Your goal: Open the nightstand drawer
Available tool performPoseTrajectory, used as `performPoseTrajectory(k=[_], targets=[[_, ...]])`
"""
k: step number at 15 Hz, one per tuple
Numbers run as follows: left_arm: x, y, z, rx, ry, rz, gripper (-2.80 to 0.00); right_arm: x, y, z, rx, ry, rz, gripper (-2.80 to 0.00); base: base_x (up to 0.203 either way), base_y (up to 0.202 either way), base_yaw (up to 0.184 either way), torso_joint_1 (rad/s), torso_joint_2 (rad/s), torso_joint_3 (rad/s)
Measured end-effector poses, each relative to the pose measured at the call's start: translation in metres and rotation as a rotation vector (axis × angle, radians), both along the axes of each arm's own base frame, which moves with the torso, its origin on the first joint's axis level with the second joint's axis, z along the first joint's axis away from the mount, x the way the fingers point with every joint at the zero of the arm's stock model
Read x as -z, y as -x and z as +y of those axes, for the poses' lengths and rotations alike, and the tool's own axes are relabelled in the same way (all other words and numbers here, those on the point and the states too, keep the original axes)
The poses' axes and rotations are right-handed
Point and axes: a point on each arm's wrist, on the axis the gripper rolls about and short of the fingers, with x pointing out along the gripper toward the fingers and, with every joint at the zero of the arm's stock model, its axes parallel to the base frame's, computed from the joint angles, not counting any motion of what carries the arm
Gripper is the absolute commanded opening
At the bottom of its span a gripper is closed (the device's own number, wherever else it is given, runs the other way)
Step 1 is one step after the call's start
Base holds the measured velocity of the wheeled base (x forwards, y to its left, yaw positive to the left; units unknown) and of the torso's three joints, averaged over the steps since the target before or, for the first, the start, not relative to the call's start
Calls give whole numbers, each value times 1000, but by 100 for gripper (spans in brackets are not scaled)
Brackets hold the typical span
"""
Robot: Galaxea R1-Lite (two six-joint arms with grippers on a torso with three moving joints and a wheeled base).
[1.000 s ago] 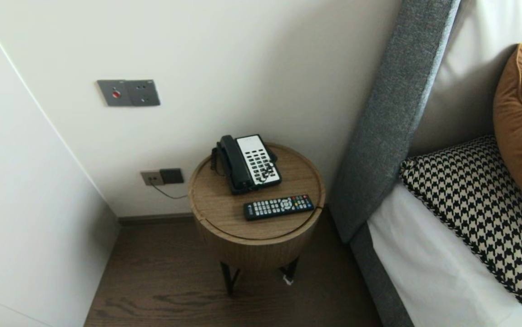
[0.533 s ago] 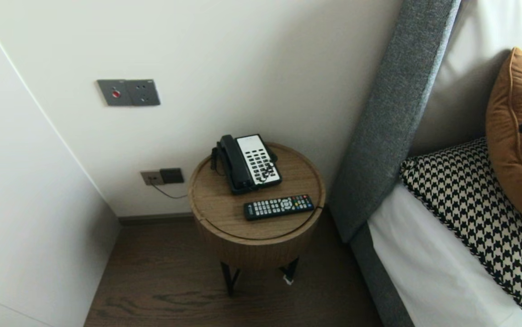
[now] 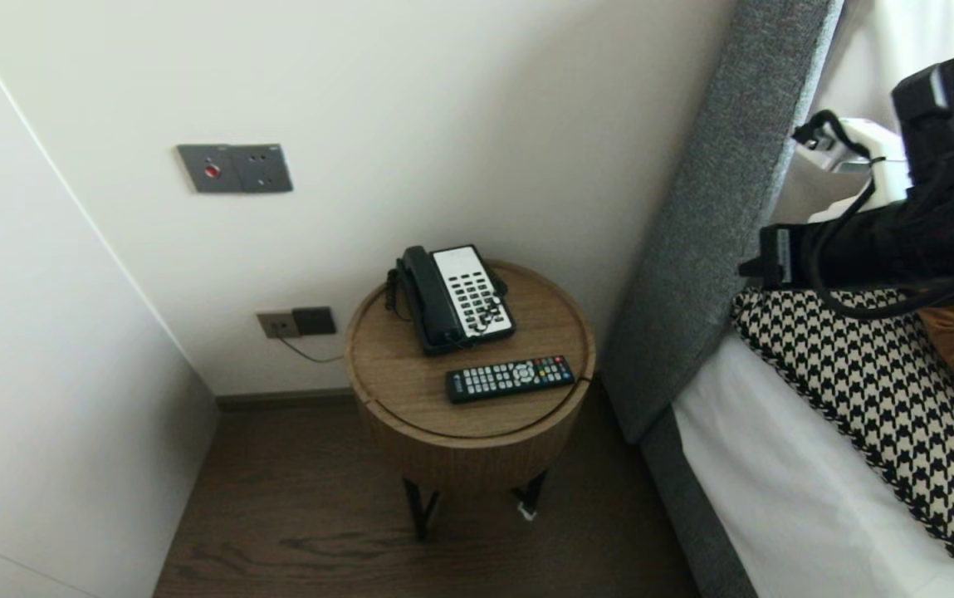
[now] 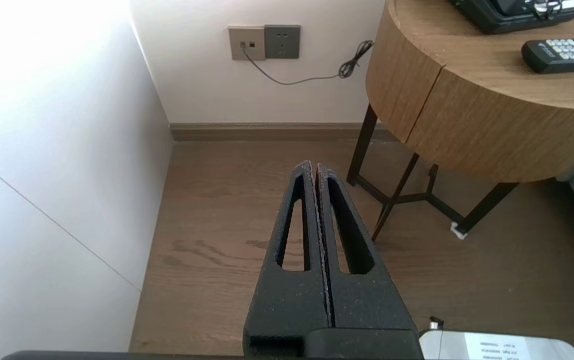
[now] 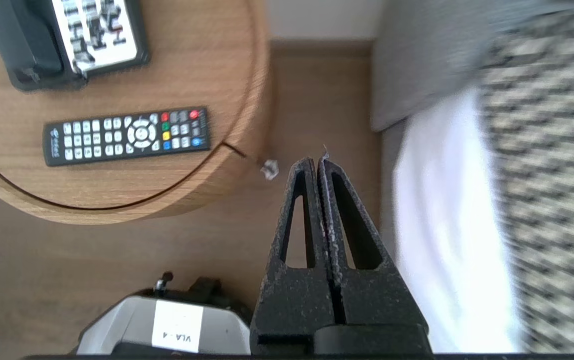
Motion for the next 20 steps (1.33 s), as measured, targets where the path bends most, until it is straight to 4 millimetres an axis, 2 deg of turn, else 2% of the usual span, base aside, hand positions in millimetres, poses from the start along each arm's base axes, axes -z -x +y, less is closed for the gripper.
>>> performPoseTrajectory(k=[3,6,12,20], targets=[[0,0,0,-1,1,-1,-280,25,-27,24,-43,-5,52,-280,0,0,0,0,0,0],[0,0,0,-1,1,-1,-280,47,-39,51,-98,-8,119,-280,0,0,0,0,0,0],[0,0,0,-1,1,0,-280,85,-38,96,-212,13,196,-280,0,0,0,0,0,0],[0,0,0,0,1,0,-280,134,-32,123,-279,39,265,-280,0,0,0,0,0,0]])
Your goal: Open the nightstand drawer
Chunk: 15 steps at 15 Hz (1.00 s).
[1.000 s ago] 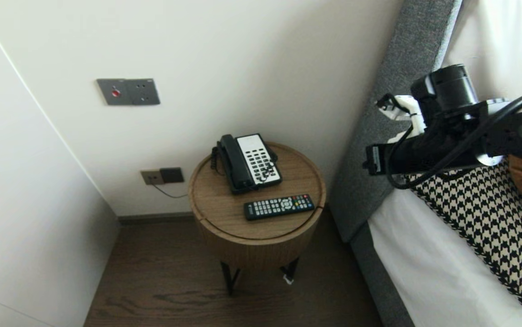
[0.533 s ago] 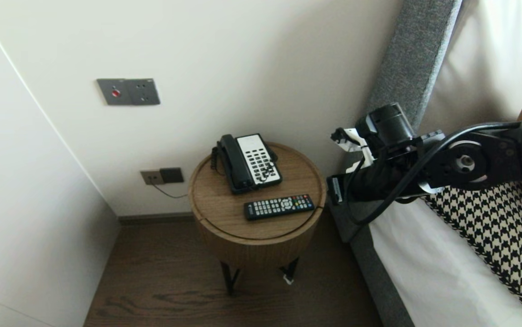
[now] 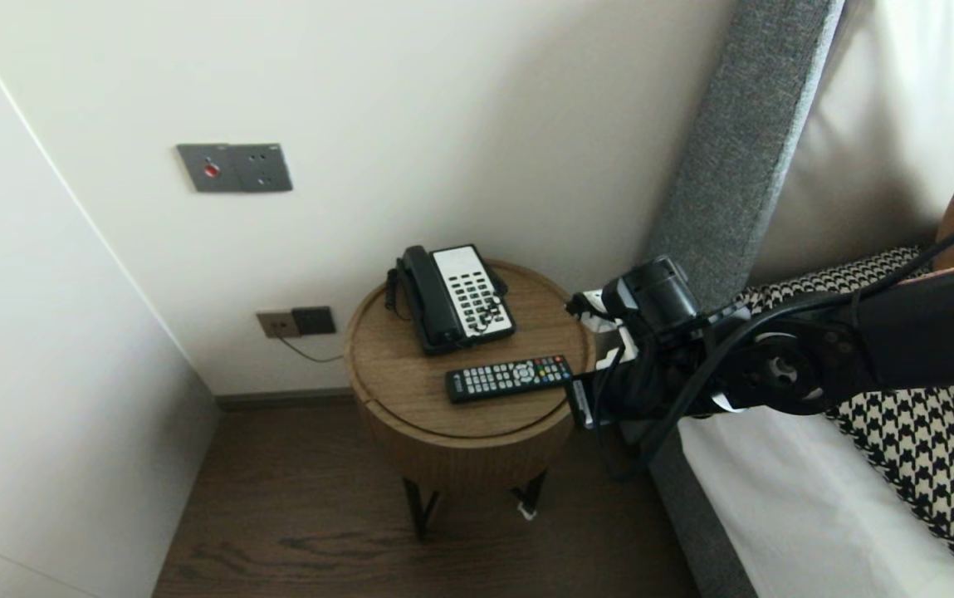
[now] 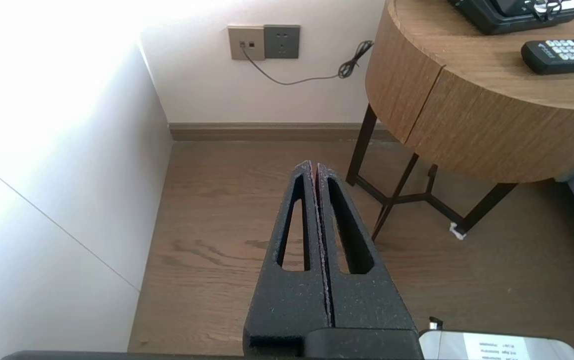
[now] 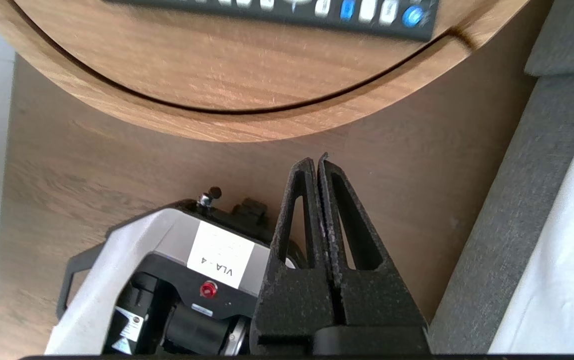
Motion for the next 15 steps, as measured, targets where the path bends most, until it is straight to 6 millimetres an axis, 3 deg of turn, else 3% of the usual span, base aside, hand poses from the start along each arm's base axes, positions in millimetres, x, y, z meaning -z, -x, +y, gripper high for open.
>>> performPoseTrajectory(k=[15], targets=[[0,0,0,-1,0,0,-280,44,-30,20,-13,19,18,-280,0,0,0,0,0,0]])
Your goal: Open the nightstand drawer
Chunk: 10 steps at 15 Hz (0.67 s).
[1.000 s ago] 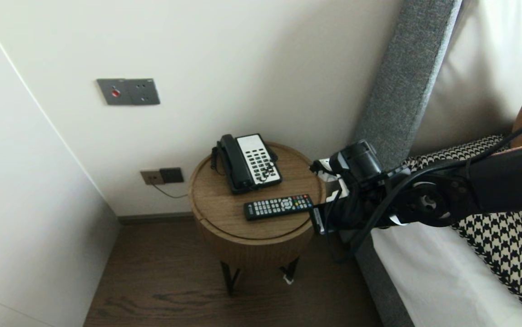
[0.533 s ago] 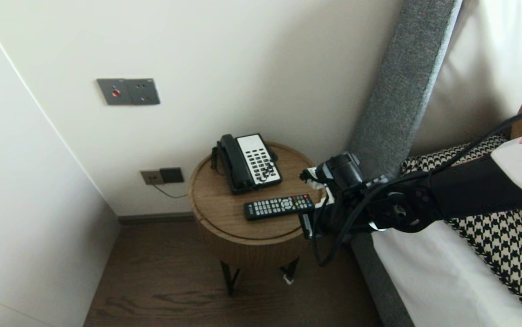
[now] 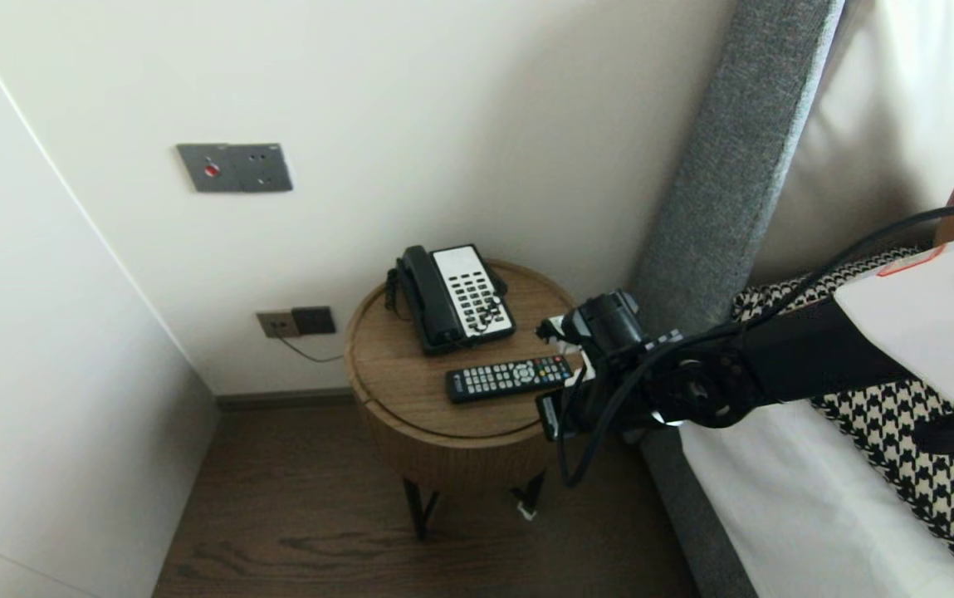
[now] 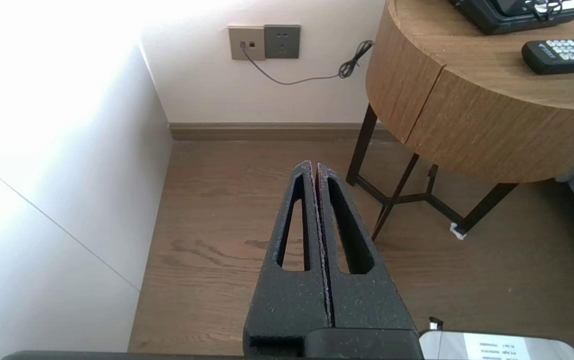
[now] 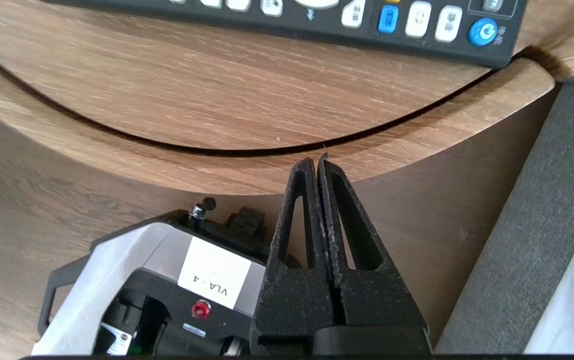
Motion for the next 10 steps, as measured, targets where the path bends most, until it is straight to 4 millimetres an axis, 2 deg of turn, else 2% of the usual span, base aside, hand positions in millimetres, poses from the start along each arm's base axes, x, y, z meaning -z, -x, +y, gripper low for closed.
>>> performPoseTrajectory(k=[10], targets=[[0,0,0,0,0,0,-280,6,-14,8,0,-4,-8,-280,0,0,0,0,0,0]])
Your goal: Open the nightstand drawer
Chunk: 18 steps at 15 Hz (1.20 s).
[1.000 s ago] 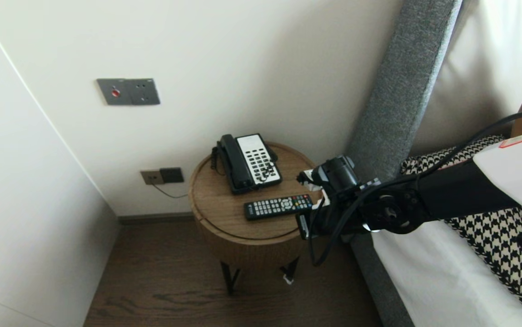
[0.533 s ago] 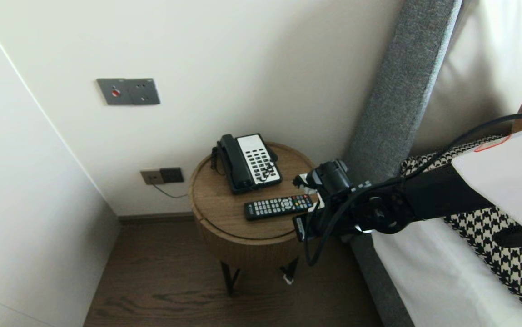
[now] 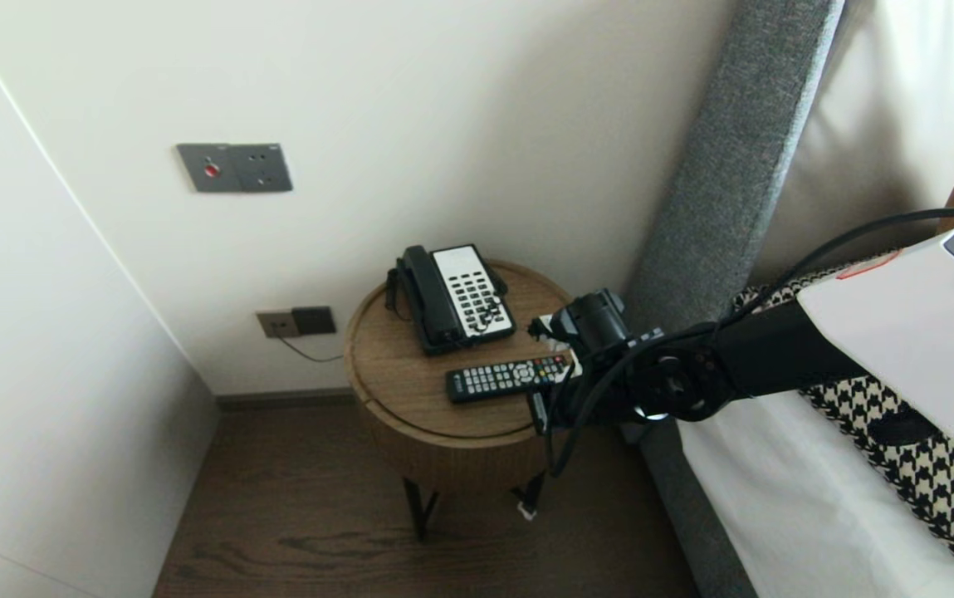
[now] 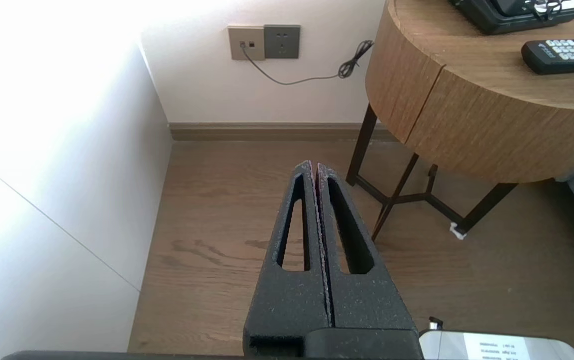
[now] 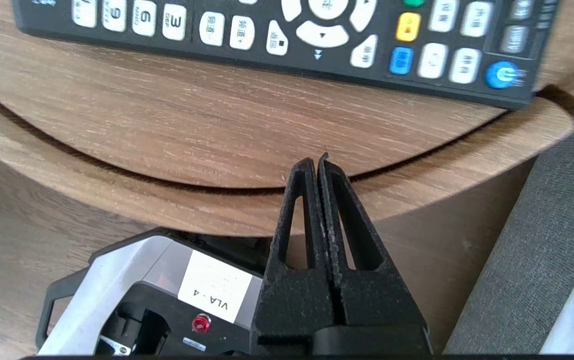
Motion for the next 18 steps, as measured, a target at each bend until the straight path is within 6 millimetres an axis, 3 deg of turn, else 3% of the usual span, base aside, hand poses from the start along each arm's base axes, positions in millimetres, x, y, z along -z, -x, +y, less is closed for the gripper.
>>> performPoseTrajectory(k=[9,18], targets=[[0,0,0,0,0,0,-280,10,-7,3,1,8,11,-280,0,0,0,0,0,0],[0,0,0,0,0,0,-280,22,6,-3,1,39,66,-280,0,0,0,0,0,0]])
